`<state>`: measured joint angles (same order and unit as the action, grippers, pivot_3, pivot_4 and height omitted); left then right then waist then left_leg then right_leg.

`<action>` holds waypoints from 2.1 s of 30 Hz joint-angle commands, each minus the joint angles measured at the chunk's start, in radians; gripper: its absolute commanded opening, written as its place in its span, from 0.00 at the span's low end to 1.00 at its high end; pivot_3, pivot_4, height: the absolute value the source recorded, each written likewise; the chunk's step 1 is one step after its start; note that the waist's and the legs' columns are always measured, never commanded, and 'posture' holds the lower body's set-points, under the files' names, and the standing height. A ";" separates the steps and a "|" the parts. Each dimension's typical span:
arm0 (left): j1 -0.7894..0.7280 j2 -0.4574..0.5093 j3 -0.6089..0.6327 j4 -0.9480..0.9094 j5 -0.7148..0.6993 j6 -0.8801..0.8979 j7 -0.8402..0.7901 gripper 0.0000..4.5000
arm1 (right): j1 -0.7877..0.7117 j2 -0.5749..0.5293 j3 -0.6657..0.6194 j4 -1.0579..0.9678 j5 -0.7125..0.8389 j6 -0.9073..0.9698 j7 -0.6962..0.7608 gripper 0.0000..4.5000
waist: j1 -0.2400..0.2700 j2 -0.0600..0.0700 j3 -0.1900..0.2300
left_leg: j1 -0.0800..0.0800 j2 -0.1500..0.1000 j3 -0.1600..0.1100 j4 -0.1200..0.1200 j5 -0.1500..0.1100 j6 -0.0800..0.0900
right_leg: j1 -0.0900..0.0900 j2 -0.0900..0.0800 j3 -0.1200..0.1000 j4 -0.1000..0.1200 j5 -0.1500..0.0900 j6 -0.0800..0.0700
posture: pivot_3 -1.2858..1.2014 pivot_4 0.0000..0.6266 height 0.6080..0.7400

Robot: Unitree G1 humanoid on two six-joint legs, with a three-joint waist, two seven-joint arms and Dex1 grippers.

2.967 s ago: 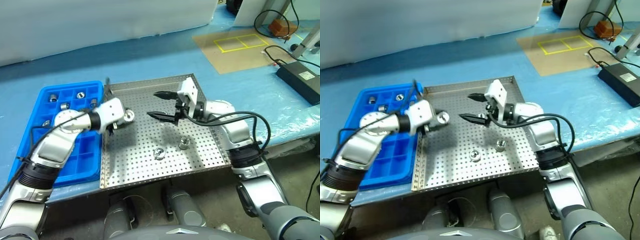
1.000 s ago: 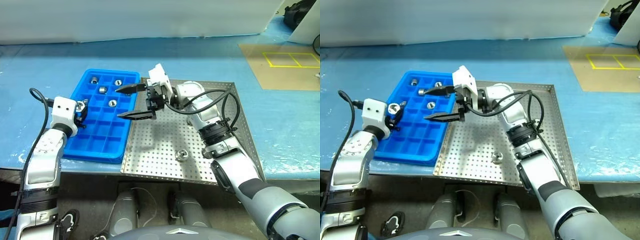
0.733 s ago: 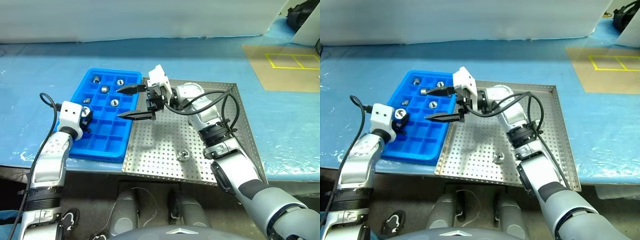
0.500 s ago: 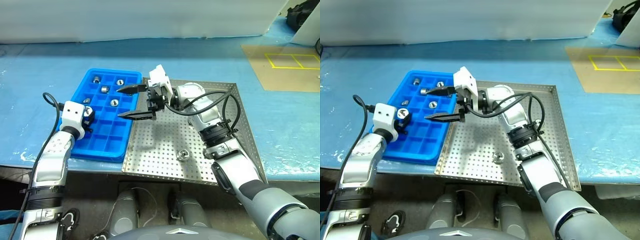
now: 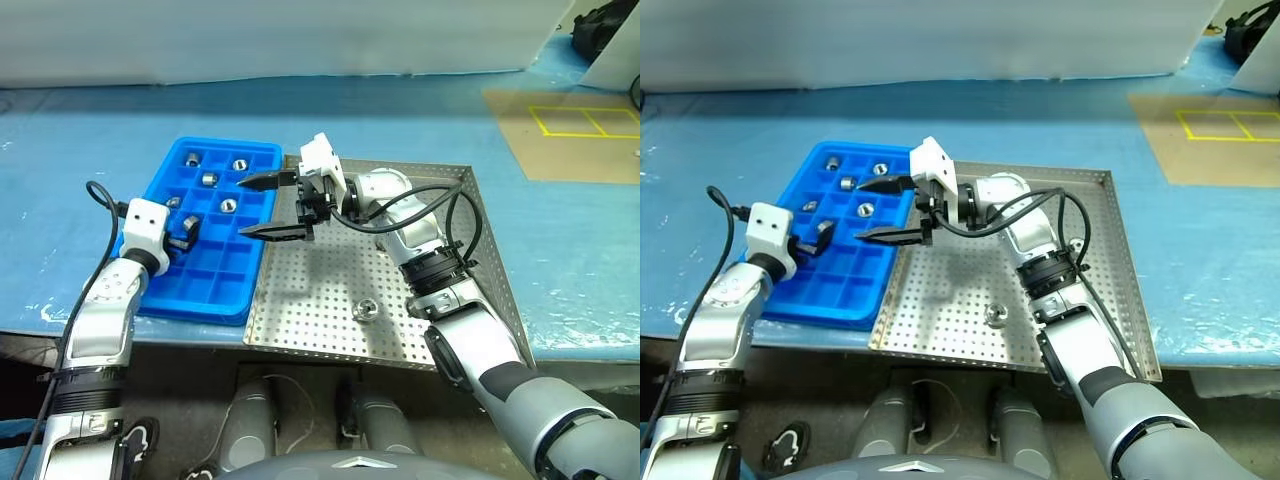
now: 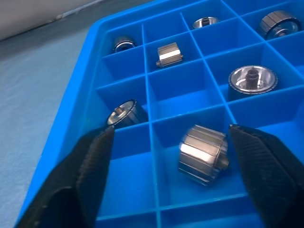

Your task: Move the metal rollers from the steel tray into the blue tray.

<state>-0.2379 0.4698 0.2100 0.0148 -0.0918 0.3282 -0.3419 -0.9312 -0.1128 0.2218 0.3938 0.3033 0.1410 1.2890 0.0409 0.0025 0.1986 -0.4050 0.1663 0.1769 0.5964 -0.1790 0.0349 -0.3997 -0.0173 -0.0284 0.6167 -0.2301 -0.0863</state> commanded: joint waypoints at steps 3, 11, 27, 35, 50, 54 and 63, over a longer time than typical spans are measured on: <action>-0.053 0.003 -0.030 -0.101 -0.035 0.023 -0.038 0.91 | -0.013 -0.007 -0.009 -0.046 0.013 0.001 -0.002 0.89 | 0.000 0.000 0.000 | 0.000 0.000 0.000 0.000 0.000 0.000 | 0.000 0.000 0.000 0.000 0.000 0.000 | 0.46 0.24 1.00; -0.121 0.107 -0.190 -0.229 -0.178 0.068 -0.403 0.91 | 0.011 -0.123 -0.034 -0.074 -0.003 0.020 -0.008 0.89 | -0.013 0.000 0.000 | 0.000 -0.001 0.001 -0.001 0.001 0.001 | -0.001 -0.001 0.000 0.000 0.000 0.000 | 0.40 0.24 1.00; -0.356 0.099 -0.520 0.012 -0.136 -0.030 -0.830 0.91 | 0.390 -0.449 -0.179 -0.261 0.041 0.236 -0.158 0.89 | -0.105 0.001 0.000 | 0.001 -0.001 0.003 -0.001 0.000 0.004 | 0.004 0.000 0.001 -0.006 0.001 0.002 | 0.27 0.24 1.00; -0.415 0.042 -0.570 0.172 -0.082 -0.139 -0.925 0.91 | 0.545 -0.510 -0.200 -0.583 0.132 0.373 -0.185 0.89 | -0.194 0.001 0.000 | 0.000 -0.001 0.002 -0.001 -0.001 0.011 | 0.005 0.002 0.001 -0.011 0.000 0.005 | 0.23 0.24 1.00; -0.425 -0.053 -0.648 0.394 -0.003 -0.162 -1.022 0.91 | 0.571 -0.552 -0.159 -0.691 0.133 0.386 -0.195 0.89 | -0.273 0.003 -0.001 | 0.003 -0.009 -0.001 0.001 -0.006 0.020 | 0.015 -0.005 0.000 -0.017 -0.001 0.013 | 0.22 0.24 1.00; -0.428 -0.083 -0.641 0.428 0.004 -0.187 -1.005 0.91 | 0.575 -0.547 -0.156 -0.693 0.132 0.386 -0.206 0.89 | -0.279 0.005 -0.003 | 0.004 -0.011 -0.001 0.001 -0.009 0.025 | 0.021 -0.007 -0.001 -0.026 0.001 0.016 | 0.21 0.24 1.00; -0.412 -0.109 -0.650 0.445 0.027 -0.222 -0.990 0.91 | 0.580 -0.538 -0.136 -0.687 0.111 0.368 -0.245 0.89 | -0.286 0.005 -0.003 | 0.010 -0.015 -0.001 0.001 -0.012 0.030 | 0.032 -0.013 -0.003 -0.033 0.001 0.017 | 0.21 0.24 1.00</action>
<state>-0.6640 0.3638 -0.4211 0.4366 -0.1088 0.1153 -1.3610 -0.3418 -0.6548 0.0948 -0.2585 0.4104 0.5297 1.0516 -0.2449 0.0079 0.1958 -0.3947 0.1503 0.1762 0.5976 -0.1913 0.0655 -0.3667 -0.0310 -0.0320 0.5836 -0.2296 -0.0691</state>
